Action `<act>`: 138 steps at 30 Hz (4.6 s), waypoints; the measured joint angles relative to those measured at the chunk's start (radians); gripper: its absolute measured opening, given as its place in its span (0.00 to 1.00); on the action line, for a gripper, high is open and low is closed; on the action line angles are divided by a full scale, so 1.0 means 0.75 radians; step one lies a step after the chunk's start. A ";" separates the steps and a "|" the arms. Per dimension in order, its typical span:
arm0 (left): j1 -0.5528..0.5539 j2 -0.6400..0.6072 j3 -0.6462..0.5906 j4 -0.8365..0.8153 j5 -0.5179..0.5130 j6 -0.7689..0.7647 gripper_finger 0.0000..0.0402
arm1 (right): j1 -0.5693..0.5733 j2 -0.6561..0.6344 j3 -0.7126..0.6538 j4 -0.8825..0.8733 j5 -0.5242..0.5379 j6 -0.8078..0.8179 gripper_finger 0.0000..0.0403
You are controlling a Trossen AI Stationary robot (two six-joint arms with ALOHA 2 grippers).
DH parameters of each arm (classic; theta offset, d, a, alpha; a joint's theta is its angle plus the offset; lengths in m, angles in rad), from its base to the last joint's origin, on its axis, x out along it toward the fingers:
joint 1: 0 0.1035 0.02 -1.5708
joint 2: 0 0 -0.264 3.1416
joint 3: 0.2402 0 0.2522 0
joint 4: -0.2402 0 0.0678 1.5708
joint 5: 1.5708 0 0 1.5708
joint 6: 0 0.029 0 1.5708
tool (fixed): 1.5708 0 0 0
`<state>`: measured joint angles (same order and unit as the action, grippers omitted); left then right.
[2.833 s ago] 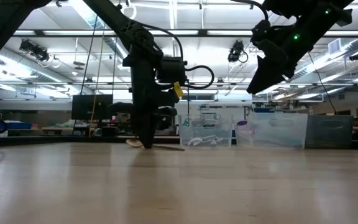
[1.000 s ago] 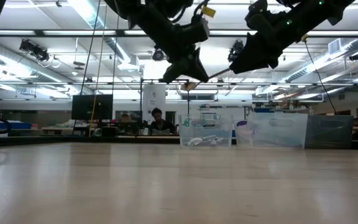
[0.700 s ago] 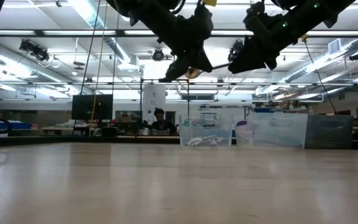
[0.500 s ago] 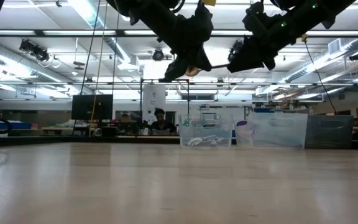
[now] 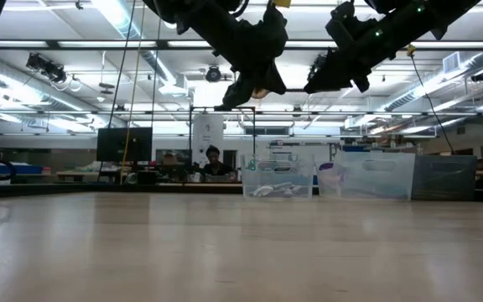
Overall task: Sort silverware by color (type)
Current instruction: Put the golden spoon into the black bin, then return to Home Position
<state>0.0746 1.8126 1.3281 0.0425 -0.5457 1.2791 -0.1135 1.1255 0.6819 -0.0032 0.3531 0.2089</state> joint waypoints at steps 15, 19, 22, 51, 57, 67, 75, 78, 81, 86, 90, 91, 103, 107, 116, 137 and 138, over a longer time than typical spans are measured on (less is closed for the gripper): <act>0.002 0.000 -0.001 0.013 0.010 -0.090 0.10 | -0.002 -0.001 0.000 0.001 -0.005 -0.015 0.04; 0.000 0.001 0.000 0.034 0.033 -0.159 0.20 | -0.002 -0.001 0.000 0.007 -0.005 -0.039 0.04; -0.006 0.001 0.000 0.033 0.030 -0.238 0.27 | -0.008 -0.001 0.000 -0.027 0.019 -0.040 0.04; -0.025 -0.054 -0.180 -0.094 0.479 -1.151 0.21 | -0.254 -0.191 0.000 -1.150 0.550 0.430 0.06; -0.021 -0.166 -0.366 0.053 0.478 -1.203 0.18 | -0.330 -0.155 0.001 -1.194 0.560 0.462 0.06; -0.017 -0.486 -0.742 0.253 0.475 -1.275 0.18 | -0.457 -0.057 0.001 -1.236 0.485 0.477 0.06; -0.017 -0.715 -0.991 0.342 0.475 -1.355 0.18 | -0.541 -0.024 -0.059 -1.128 0.396 0.351 0.14; -0.017 -0.799 -1.062 0.363 0.476 -1.393 0.18 | -0.554 -0.024 -0.067 -1.092 0.344 0.283 0.26; -0.017 -0.876 -1.120 0.362 0.475 -1.430 0.18 | -0.578 -0.024 -0.067 -1.107 0.356 0.310 0.38; -0.018 -1.003 -1.208 0.389 0.476 -1.500 0.18 | -0.610 -0.036 -0.059 -1.116 0.359 0.326 0.48; -0.017 -1.107 -1.264 0.395 0.476 -1.554 0.18 | -0.523 -0.089 -0.023 -1.029 0.318 0.293 0.48; -0.017 -1.130 -1.276 0.398 0.476 -1.563 0.18 | -0.491 -0.106 -0.021 -0.978 0.319 0.262 0.48; 0.046 -1.356 -1.577 0.710 0.460 -1.726 0.17 | -0.281 -0.140 -0.273 0.067 -0.244 -0.069 0.42; 0.055 -1.443 -1.624 0.665 0.458 -1.759 0.15 | -0.353 -0.149 -0.391 0.272 -0.389 -0.082 0.41; 0.053 -1.705 -1.748 0.609 0.429 -1.750 0.07 | -0.519 -0.421 -0.504 0.348 -0.537 0.014 0.36; 0.047 -2.078 -1.760 0.282 0.303 -1.752 0.06 | -0.473 -1.022 -0.901 0.483 -0.414 0.173 0.23; 0.042 -2.096 -1.760 0.264 0.303 -1.749 0.06 | -0.473 -1.028 -0.901 0.493 -0.397 0.176 0.23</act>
<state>0.1062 0.2406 0.0082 0.2407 -0.3183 -0.0327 -0.4679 0.3546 0.0059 0.3664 0.0557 0.3406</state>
